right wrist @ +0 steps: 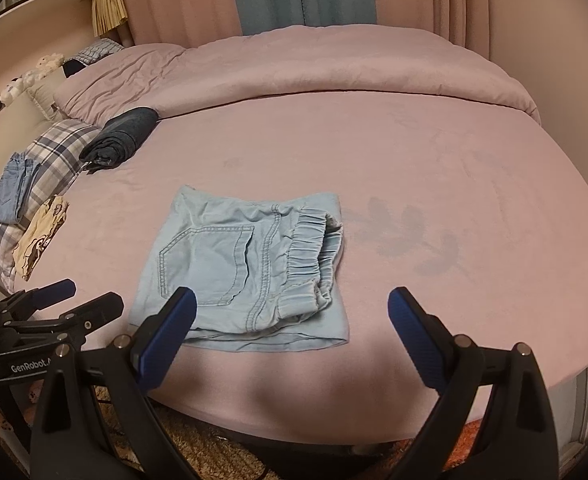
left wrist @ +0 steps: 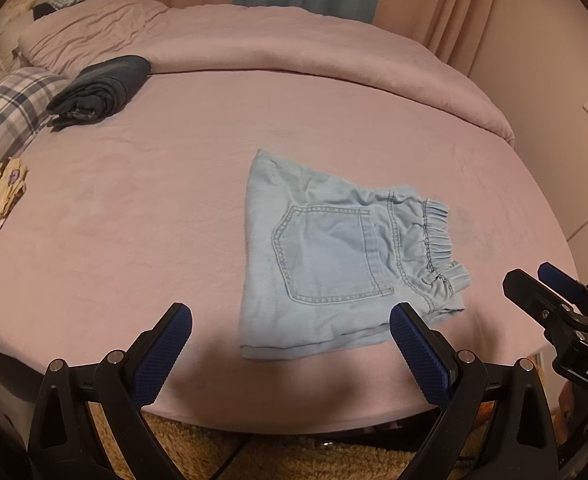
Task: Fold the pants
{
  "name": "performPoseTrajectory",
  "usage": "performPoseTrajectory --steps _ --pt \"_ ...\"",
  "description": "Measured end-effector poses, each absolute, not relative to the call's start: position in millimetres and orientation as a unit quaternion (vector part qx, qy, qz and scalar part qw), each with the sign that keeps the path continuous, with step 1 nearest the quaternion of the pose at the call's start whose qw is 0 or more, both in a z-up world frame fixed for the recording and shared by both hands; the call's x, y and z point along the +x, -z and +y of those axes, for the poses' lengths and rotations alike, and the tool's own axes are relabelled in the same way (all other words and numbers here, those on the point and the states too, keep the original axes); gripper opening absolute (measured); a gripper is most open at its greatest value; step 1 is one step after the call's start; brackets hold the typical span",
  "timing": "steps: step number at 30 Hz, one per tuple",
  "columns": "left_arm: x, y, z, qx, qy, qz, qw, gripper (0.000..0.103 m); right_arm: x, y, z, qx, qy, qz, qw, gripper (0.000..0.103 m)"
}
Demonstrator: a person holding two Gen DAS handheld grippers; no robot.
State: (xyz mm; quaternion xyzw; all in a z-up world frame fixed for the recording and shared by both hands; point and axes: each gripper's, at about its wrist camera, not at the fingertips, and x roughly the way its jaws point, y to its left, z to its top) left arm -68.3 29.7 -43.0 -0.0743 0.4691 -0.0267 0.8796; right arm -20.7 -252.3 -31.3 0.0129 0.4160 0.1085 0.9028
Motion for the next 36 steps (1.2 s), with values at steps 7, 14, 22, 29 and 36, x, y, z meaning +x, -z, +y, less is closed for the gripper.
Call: performPoseTrajectory --steps 7,14,22,29,36 --pt "-66.8 44.2 30.2 -0.073 0.024 0.473 0.878 0.099 -18.9 34.1 -251.7 0.008 -0.105 0.419 0.902 0.098" --pt "-67.7 45.5 29.8 -0.073 0.023 0.475 0.877 0.099 -19.6 36.6 -252.0 0.007 -0.100 0.420 0.902 0.098" --pt "-72.0 41.5 28.0 -0.074 0.029 0.467 0.881 0.099 -17.4 39.6 -253.5 0.009 -0.097 0.423 0.901 0.098" --pt "-69.9 41.9 32.1 -0.076 0.031 0.468 0.880 0.099 -17.5 40.3 -250.8 0.005 -0.097 0.424 0.901 0.098" --pt "-69.7 39.8 31.5 -0.076 0.033 0.465 0.882 0.099 -19.6 38.6 -247.5 0.001 -0.099 0.422 0.901 0.098"
